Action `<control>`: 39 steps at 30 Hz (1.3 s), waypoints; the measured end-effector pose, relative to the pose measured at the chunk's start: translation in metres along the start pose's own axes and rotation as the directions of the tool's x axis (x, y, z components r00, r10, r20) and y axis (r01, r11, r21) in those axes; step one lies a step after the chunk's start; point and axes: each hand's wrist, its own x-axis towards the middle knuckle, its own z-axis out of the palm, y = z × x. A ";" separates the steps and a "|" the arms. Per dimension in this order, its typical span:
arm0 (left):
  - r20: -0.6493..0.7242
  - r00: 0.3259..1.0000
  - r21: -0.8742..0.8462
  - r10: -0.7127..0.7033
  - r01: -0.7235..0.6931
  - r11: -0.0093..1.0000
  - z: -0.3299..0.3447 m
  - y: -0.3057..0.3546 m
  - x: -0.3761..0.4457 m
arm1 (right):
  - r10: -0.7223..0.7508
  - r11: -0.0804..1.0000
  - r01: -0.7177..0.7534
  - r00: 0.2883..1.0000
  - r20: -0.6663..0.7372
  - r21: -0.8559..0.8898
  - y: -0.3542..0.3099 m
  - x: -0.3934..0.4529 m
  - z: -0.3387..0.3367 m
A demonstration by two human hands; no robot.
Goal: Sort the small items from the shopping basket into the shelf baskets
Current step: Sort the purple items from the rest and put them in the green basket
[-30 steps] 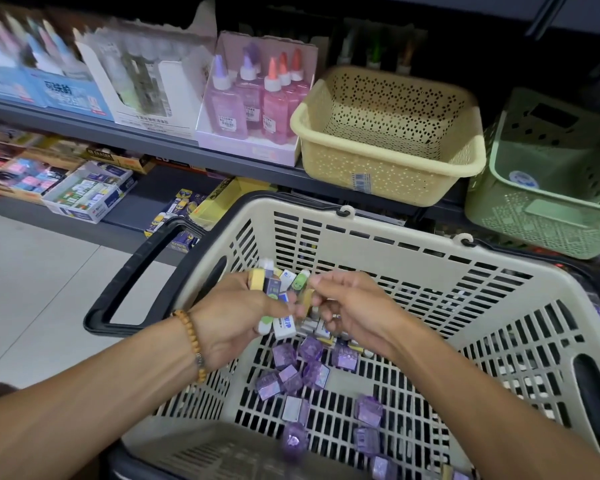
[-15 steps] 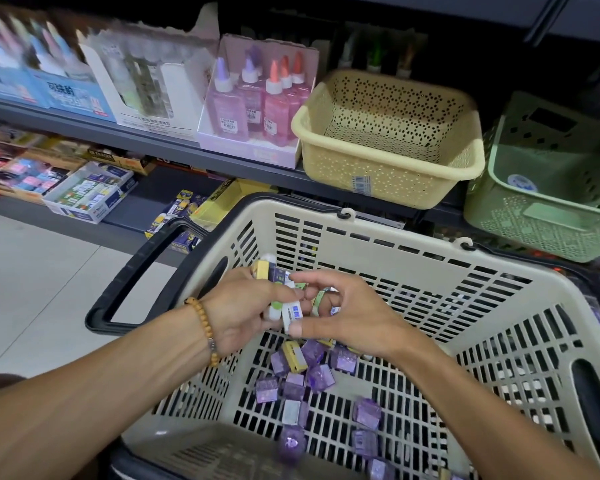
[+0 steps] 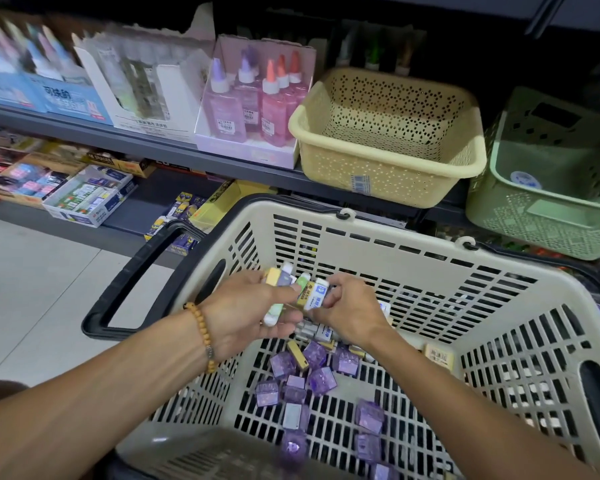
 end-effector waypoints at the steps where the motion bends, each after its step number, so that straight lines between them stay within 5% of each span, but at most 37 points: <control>1: 0.019 1.000 0.029 -0.006 0.005 1.000 0.000 0.000 -0.001 | 0.000 0.999 0.000 1.000 -0.007 0.039 0.000 0.000 0.000; 4: 0.063 0.998 0.060 -0.031 0.027 0.998 0.001 0.001 -0.003 | -0.046 0.983 0.055 0.997 -0.056 0.177 -0.004 -0.004 -0.009; 8: 0.119 0.991 0.011 -0.055 0.054 0.998 0.004 0.003 -0.004 | -0.136 0.895 0.044 0.975 0.177 0.444 -0.014 -0.014 -0.024; 12: 0.114 0.992 0.008 -0.048 0.047 0.999 0.005 0.001 -0.003 | -0.130 0.882 0.015 0.969 0.212 0.471 -0.012 -0.016 -0.026; 17: -0.025 1.000 -0.020 0.000 -0.001 1.000 0.003 0.001 0.000 | 0.132 0.924 -0.154 0.988 0.086 0.350 0.011 -0.006 -0.042; 22: -0.052 0.999 -0.036 -0.005 0.003 0.999 0.007 -0.001 0.000 | 0.234 0.899 -0.249 0.968 0.087 0.359 0.014 0.004 -0.030; 26: -0.026 1.000 -0.040 -0.005 0.004 0.999 0.009 -0.001 0.000 | 0.150 0.917 -0.147 0.989 0.021 0.372 0.010 -0.003 -0.029; 31: 0.039 0.999 0.007 -0.002 0.002 1.000 0.013 -0.004 0.003 | -0.076 0.932 -0.002 0.977 0.200 0.362 -0.010 -0.021 -0.028; 36: 0.026 0.999 -0.004 -0.046 0.046 0.999 0.017 -0.005 0.004 | -0.014 0.854 -0.117 0.969 0.246 0.507 -0.006 -0.024 -0.038; 39: 0.024 0.996 0.138 -0.090 0.085 0.987 0.014 -0.005 0.006 | 0.092 0.849 -0.208 0.964 0.250 0.487 0.007 -0.021 -0.055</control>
